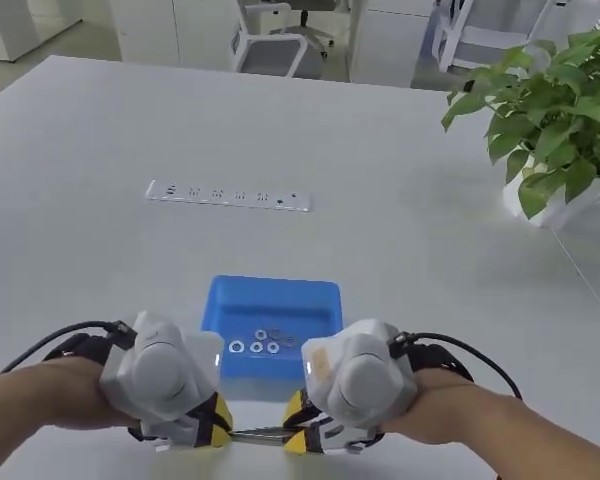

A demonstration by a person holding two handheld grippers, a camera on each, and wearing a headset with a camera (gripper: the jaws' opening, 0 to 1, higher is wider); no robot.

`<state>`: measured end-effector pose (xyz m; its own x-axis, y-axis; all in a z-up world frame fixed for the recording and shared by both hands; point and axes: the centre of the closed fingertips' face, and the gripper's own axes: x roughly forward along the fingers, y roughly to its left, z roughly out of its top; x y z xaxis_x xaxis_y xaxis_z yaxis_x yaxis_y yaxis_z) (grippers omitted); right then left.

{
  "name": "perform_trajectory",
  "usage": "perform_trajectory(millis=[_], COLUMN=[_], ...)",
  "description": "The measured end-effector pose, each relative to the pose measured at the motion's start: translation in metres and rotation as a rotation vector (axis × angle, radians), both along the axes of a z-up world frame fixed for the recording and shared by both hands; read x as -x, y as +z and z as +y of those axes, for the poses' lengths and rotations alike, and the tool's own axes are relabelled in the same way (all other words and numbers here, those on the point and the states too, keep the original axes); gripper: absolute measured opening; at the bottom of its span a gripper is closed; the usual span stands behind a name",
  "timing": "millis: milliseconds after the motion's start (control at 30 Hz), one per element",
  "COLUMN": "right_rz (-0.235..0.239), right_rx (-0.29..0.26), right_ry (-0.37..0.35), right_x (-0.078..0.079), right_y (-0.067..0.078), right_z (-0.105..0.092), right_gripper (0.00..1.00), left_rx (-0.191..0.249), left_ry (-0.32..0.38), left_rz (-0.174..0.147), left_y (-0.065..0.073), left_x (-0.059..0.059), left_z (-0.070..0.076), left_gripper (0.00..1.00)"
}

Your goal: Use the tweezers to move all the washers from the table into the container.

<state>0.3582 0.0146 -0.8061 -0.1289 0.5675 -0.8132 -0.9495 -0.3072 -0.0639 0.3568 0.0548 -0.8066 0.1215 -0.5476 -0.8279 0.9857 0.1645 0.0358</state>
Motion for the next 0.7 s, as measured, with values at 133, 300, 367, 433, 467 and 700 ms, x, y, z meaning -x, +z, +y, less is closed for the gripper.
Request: perform_trajectory(millis=[133, 300, 367, 433, 467, 700], right_rz=[-0.005, -0.015, -0.02, -0.023, -0.025, -0.043], right_rx=[0.001, -0.007, -0.01, -0.016, -0.018, -0.054], right_ry=[-0.005, -0.02, -0.024, -0.034, -0.04, -0.116], right_x=[-0.001, -0.002, -0.002, -0.003, -0.004, -0.01], right_y=[0.001, 0.003, 0.006, 0.01, 0.011, 0.031], right_z=[0.0, 0.0, -0.002, -0.003, -0.004, -0.014], right_gripper=[0.17, 0.22, 0.24, 0.25, 0.26, 0.31], left_rx=[-0.005, -0.01, 0.004, 0.018, 0.027, 0.088], left_ry=[0.002, 0.012, 0.032, 0.049, 0.061, 0.152], left_rz=[-0.003, -0.008, -0.014, -0.01, -0.007, -0.006], left_y=[0.0, 0.002, 0.006, 0.009, 0.011, 0.027], left_x=[0.0, 0.001, 0.0, 0.001, 0.002, 0.005], left_z=[0.002, 0.006, 0.007, 0.007, 0.008, 0.011], left_gripper=[0.12, 0.16, 0.18, 0.19, 0.2, 0.29])
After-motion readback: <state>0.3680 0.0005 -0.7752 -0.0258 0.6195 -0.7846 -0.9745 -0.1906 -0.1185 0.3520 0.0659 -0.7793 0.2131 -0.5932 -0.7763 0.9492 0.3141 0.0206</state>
